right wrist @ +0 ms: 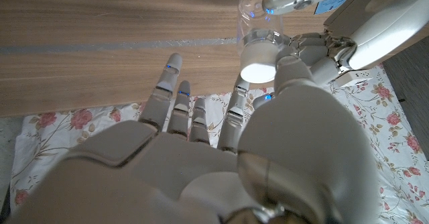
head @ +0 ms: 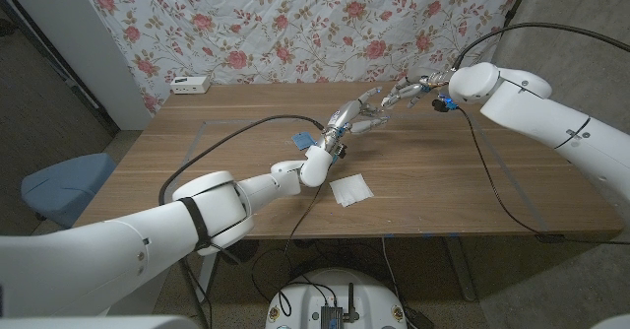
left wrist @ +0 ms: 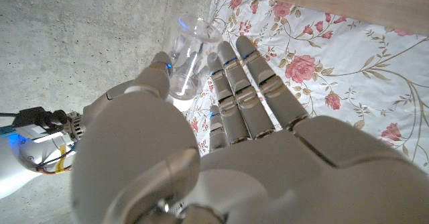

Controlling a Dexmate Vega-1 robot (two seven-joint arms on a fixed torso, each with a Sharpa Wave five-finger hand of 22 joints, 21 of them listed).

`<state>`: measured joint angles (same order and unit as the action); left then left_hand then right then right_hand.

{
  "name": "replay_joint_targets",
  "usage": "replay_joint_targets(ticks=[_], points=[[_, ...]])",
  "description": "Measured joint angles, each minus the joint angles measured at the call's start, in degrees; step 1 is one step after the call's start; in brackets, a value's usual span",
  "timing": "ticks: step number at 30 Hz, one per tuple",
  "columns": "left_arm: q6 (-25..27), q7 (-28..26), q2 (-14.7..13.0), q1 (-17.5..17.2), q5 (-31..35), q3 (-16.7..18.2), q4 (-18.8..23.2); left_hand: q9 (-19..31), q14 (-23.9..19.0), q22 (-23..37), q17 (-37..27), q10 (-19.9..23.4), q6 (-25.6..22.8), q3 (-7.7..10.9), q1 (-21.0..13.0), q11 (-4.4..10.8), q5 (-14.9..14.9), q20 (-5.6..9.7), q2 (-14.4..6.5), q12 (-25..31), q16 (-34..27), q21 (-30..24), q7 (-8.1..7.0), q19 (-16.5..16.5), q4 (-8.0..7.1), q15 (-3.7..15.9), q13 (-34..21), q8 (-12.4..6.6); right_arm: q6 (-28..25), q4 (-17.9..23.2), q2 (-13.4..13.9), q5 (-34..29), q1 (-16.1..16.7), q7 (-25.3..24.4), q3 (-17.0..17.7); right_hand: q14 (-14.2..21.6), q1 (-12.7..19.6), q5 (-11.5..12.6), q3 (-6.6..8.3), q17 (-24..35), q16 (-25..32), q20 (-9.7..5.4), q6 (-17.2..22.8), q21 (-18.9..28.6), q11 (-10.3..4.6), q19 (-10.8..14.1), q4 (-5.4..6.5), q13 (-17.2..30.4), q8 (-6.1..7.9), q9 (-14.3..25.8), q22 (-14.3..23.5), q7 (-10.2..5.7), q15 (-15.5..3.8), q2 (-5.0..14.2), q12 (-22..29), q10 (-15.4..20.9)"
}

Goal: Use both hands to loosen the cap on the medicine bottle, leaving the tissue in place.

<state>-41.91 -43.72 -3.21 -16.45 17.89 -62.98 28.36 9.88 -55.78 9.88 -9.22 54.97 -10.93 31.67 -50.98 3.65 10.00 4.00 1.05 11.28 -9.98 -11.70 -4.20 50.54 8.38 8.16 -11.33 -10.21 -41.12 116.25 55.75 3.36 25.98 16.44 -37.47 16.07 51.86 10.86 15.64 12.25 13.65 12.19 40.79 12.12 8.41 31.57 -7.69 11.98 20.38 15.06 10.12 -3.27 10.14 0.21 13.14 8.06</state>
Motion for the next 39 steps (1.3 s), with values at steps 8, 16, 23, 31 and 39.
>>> replay_joint_targets(ticks=[8,16,23,31,39], points=[[1.3,0.0,-1.3,-1.3,0.9,1.1,3.2,0.0,0.0,0.0,0.0,0.0,0.0,0.0,0.0,0.0,0.0,0.0,0.0,0.0,0.0,0.0,0.0,0.0,0.0,0.0,0.0,0.0,-0.3,1.0,0.3,-0.4,0.9,-1.2,0.3,0.7,1.7,0.4,1.0,0.2,0.6,-0.1,1.6,0.0,-0.95,1.1,-1.01,0.0,1.27,0.5,0.0,-1.07,-0.72,0.49,0.0,1.3],[2.5,0.5,-2.3,-2.5,1.7,2.4,6.0,0.0,0.0,0.0,0.0,0.0,0.0,-0.01,0.3,0.0,0.0,0.0,0.3,0.0,0.0,0.0,0.0,0.0,0.0,-0.01,0.0,0.0,-0.3,1.8,0.4,-0.6,1.7,-2.5,0.8,1.3,3.6,0.4,1.5,0.1,0.6,-0.31,3.5,0.0,-1.88,1.5,-1.66,0.0,2.02,0.5,0.0,-2.87,-1.34,0.65,0.0,2.2],[2.9,0.7,-2.5,-3.0,2.3,3.1,6.9,0.0,0.0,0.0,0.0,0.0,-0.1,-0.01,0.3,0.0,-0.1,0.0,0.3,0.0,0.0,0.0,-0.12,0.0,0.0,-0.01,0.0,0.0,-0.2,2.2,0.6,-0.6,2.6,-3.3,1.5,1.9,4.2,0.2,1.94,0.1,0.6,-0.59,4.9,0.0,-2.67,1.8,-2.03,0.0,2.91,0.2,0.0,-3.09,-1.86,0.64,0.0,3.0],[3.1,0.8,-2.5,-3.3,2.8,3.5,7.2,0.0,0.0,0.0,0.0,0.0,-0.1,0.0,0.3,0.0,-0.1,0.0,0.3,-0.1,0.0,0.0,-0.12,0.0,-0.01,-0.01,0.0,0.0,0.6,2.4,0.8,0.1,3.7,-4.4,2.3,2.4,5.3,0.2,2.82,0.4,0.5,-0.83,5.6,0.0,-3.69,2.1,-2.26,0.0,3.48,0.2,0.0,-3.18,-2.37,0.86,0.0,4.0],[3.5,0.9,-2.5,-3.6,3.1,3.9,7.9,0.0,-0.1,0.0,0.0,0.0,-0.1,-0.01,0.3,0.0,-0.1,0.32,0.3,-0.1,0.0,0.0,-0.11,-0.3,-0.01,-0.1,0.0,0.0,1.4,2.5,1.0,0.7,4.6,-5.0,3.2,2.1,7.4,0.4,3.27,0.4,0.5,-0.83,5.6,0.0,-4.22,2.1,-2.57,0.0,4.02,0.0,0.0,-3.2,-3.18,1.31,0.0,4.6]])
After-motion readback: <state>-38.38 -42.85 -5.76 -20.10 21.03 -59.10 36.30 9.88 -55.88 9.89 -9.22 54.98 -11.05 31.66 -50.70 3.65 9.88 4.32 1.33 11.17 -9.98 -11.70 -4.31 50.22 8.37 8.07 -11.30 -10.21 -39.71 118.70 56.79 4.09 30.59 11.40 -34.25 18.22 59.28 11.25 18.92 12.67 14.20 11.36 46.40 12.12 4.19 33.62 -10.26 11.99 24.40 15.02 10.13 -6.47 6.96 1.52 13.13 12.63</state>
